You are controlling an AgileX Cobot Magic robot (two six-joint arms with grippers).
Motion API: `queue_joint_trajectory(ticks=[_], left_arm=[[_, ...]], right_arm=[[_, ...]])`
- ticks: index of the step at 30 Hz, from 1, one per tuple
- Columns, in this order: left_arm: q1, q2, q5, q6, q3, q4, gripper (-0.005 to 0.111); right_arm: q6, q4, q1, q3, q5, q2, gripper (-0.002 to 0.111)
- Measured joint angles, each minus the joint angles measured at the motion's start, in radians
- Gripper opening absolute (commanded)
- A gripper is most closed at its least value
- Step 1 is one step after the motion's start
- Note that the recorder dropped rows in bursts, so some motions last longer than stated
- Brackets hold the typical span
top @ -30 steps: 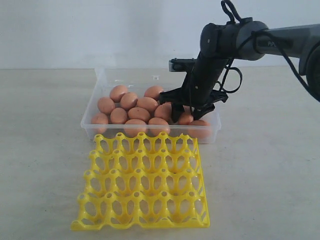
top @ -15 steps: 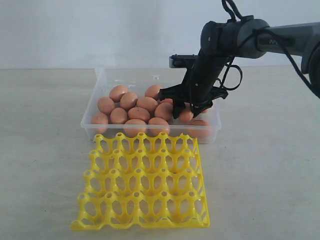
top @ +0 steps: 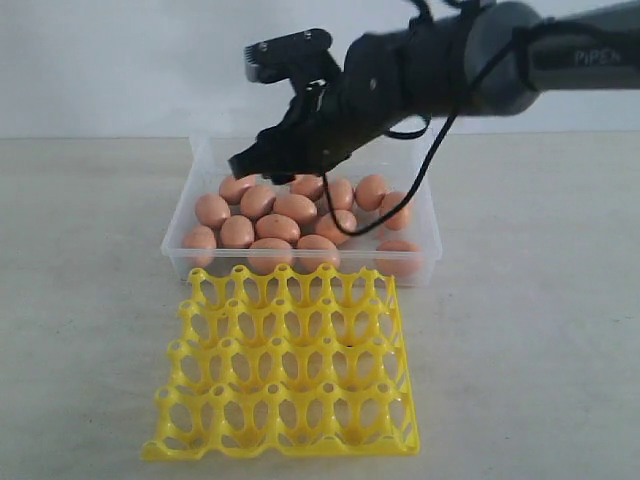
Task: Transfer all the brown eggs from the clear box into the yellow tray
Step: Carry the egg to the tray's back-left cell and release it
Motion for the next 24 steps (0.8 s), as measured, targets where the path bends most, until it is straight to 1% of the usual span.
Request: queue_joint_trajectory(ticks=[4, 5, 8, 10, 17, 20, 24], left_arm=[[0.0, 0.0, 0.0, 0.0, 0.0, 0.0, 0.022], [0.0, 0.0, 0.0, 0.0, 0.0, 0.0, 0.022], [0.0, 0.0, 0.0, 0.0, 0.0, 0.0, 0.022], [0.0, 0.0, 0.0, 0.0, 0.0, 0.0, 0.022], [0.0, 0.0, 0.0, 0.0, 0.0, 0.0, 0.022], [0.0, 0.0, 0.0, 0.0, 0.0, 0.0, 0.022], [0.0, 0.0, 0.0, 0.0, 0.0, 0.0, 0.022]], right_arm=[[0.0, 0.0, 0.092, 0.189, -0.429, -0.01, 0.0], [0.0, 0.003, 0.112, 0.228, -0.505, -0.006, 0.0], [0.025, 0.008, 0.154, 0.306, -0.635, 0.023, 0.0], [0.079, -0.021, 0.165, 0.325, -0.669, 0.045, 0.0], [0.313, -0.241, 0.164, 0.332, -0.759, 0.093, 0.0], [0.373, -0.329, 0.164, 0.332, -0.751, 0.093, 0.0], [0.42, -0.384, 0.164, 0.332, -0.718, 0.093, 0.0]])
